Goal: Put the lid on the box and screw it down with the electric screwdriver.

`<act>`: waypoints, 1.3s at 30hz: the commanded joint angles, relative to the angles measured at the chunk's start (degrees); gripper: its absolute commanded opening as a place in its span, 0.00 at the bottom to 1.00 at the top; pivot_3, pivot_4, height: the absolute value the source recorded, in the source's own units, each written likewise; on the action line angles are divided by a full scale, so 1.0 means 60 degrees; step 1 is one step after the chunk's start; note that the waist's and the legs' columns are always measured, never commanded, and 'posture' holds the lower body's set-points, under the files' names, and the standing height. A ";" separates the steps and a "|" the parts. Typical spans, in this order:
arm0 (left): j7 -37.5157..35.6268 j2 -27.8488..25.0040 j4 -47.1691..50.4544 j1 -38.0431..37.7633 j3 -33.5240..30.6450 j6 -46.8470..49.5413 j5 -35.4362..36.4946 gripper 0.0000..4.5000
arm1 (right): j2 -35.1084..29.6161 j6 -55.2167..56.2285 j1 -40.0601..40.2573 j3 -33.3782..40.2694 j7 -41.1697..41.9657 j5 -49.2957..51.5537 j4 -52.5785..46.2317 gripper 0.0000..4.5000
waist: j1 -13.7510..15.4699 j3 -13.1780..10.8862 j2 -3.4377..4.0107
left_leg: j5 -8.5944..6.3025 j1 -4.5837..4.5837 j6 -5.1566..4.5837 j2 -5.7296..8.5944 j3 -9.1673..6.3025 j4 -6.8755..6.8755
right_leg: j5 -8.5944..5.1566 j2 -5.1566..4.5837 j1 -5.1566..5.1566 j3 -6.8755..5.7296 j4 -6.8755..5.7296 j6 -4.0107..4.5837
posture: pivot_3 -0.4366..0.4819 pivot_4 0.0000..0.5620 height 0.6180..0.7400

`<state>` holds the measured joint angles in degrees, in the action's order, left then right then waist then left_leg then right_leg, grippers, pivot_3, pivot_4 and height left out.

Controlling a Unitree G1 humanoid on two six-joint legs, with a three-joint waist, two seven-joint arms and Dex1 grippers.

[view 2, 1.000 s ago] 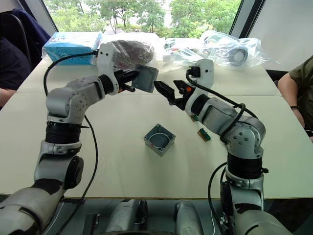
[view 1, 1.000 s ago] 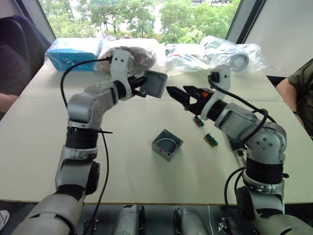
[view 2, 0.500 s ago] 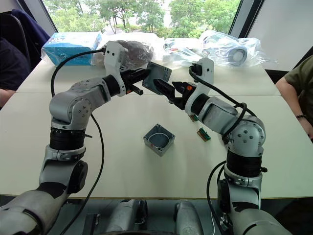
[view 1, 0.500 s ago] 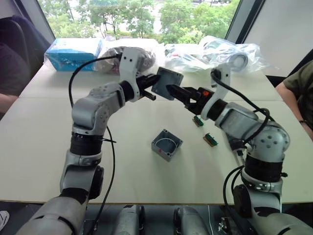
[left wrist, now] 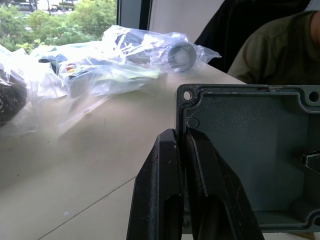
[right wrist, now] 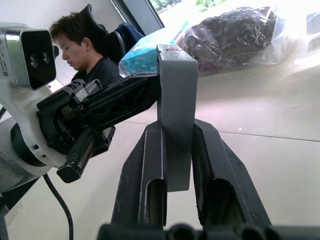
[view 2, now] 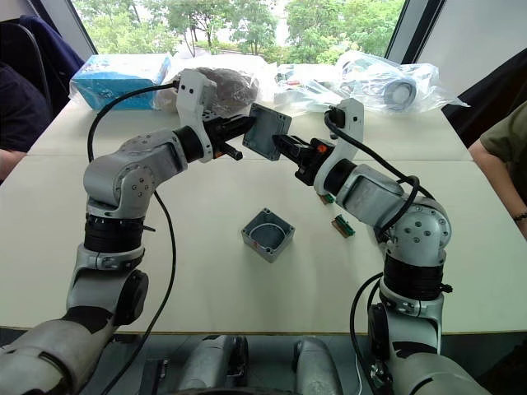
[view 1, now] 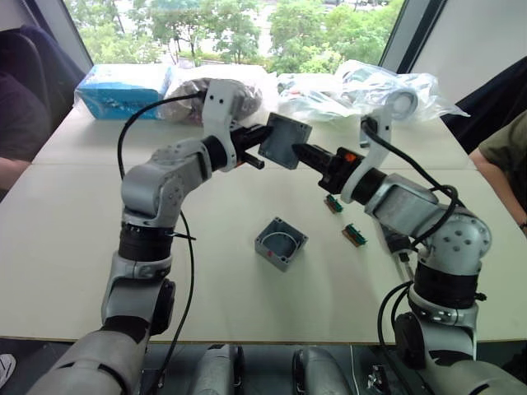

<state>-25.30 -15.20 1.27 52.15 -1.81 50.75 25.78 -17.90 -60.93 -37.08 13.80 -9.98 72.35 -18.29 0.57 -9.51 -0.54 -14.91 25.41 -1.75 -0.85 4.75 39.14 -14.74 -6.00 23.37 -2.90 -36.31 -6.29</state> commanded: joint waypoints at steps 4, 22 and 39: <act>-0.0367 -0.0137 0.0387 0.0078 -0.0293 0.0020 0.0492 0.30 | -0.0181 0.0246 0.0032 0.0072 0.0134 0.0154 -0.0324 0.03 | 0.0001 0.0000 0.0000 | 0.0000 0.0000 0.0000 -0.0001 0.0000 0.0000 | 0.0000 0.0000 0.0000 0.0000 0.0001 0.0000 | 0.48 0.27 1.00; -0.1678 -0.2158 0.0157 -0.0029 -0.1510 0.2030 0.2396 0.64 | -0.5524 0.6830 0.3506 -0.3844 0.4588 -0.9199 -0.2895 0.03 | 0.0001 -0.0010 -0.0015 | -0.0025 -0.0002 -0.0041 0.0007 -0.0004 -0.0002 | -0.0004 0.0005 -0.0011 0.0001 0.0030 -0.0006 | 0.48 0.27 1.00; -0.3124 -0.1782 0.0326 -0.0686 0.1255 0.1361 0.1687 0.00 | -0.4770 1.3964 0.5688 -0.4883 0.2000 -1.8895 -0.0317 0.03 | 0.0018 -0.0012 -0.0015 | 0.0039 -0.0013 0.0068 -0.0008 -0.0014 -0.0005 | -0.0006 0.0017 -0.0016 -0.0007 0.0016 -0.0008 | 0.48 0.27 1.00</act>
<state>-42.58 -25.28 1.43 47.49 5.41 60.85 36.59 -47.17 20.86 -3.20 -17.23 4.56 -38.43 -20.22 0.68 -9.58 -0.64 -14.68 25.32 -1.33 -0.90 4.64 39.11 -14.78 -5.90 23.25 -2.95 -36.21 -6.33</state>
